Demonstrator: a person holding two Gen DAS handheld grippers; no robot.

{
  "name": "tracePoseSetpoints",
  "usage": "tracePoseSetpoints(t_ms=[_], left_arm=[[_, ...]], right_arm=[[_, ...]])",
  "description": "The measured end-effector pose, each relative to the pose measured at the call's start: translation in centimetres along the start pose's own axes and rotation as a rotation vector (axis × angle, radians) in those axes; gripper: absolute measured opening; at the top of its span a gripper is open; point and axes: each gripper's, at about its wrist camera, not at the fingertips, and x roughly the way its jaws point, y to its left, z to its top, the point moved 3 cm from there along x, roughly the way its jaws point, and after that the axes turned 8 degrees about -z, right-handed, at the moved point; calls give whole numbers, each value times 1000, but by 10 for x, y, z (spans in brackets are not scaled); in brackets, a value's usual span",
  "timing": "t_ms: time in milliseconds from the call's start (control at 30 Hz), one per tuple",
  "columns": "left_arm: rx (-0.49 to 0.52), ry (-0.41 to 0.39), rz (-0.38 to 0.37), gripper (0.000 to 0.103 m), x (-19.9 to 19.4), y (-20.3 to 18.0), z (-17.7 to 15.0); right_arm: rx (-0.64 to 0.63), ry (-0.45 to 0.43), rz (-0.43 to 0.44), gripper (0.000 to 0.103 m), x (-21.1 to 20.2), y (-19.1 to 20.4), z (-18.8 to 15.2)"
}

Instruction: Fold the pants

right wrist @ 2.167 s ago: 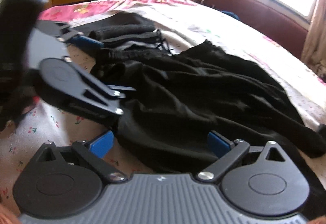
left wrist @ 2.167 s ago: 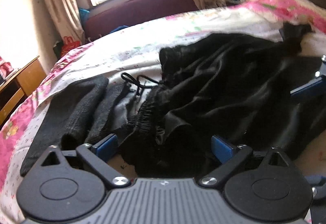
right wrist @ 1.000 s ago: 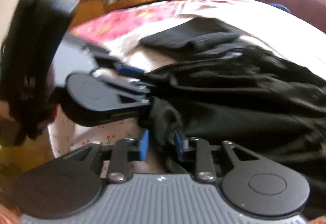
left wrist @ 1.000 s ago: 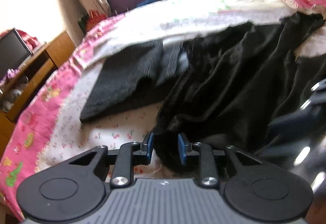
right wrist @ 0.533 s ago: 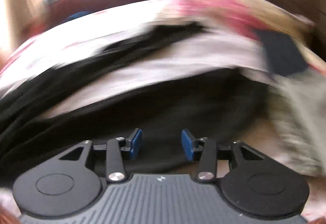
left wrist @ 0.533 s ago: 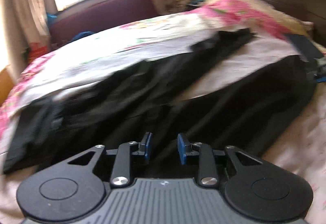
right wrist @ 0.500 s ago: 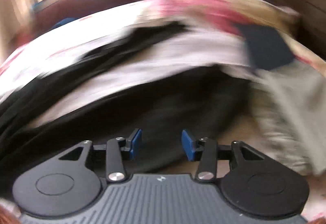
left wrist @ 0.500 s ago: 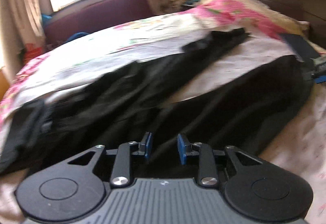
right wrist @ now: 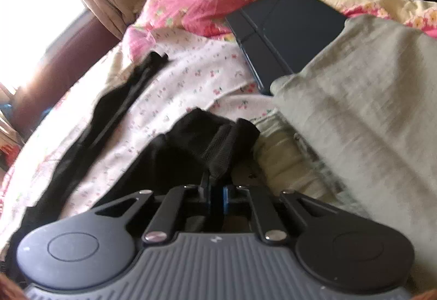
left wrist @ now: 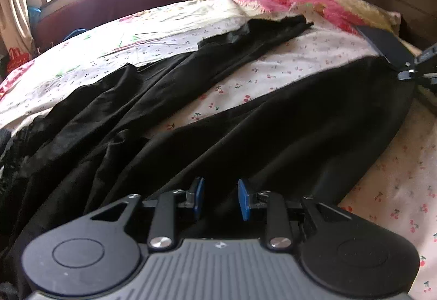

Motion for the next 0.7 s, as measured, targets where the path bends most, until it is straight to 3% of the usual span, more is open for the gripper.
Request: tracePoseSetpoints(t_ms=[100, 167, 267, 300, 367, 467, 567, 633, 700], left_arm=[[-23, 4, -19, 44, 2, 5, -7], [-40, 41, -32, 45, 13, 7, -12], [-47, 32, -37, 45, 13, 7, -12], [-44, 16, -43, 45, 7, 8, -9], [-40, -19, -50, 45, -8, 14, -3], [7, -71, -19, 47, -30, 34, 11], [56, -113, 58, 57, -41, 71, 27], [89, -116, 128, 58, -41, 101, 37], [126, -103, 197, 61, -36, 131, 46]], right_arm=[[-27, -75, -58, 6, -24, -10, 6], [-45, -47, -136, 8, -19, -20, 9], [-100, 15, -190, 13, -15, -21, 5], [-122, -1, -199, 13, -22, -19, 4], [-151, -46, -234, 25, -38, -14, 5], [-228, -150, -292, 29, -65, -5, 7], [-357, -169, -237, 38, -71, 26, 9], [-459, -126, -151, 40, -60, 64, 4], [-585, -59, -7, 40, -41, 111, -6]])
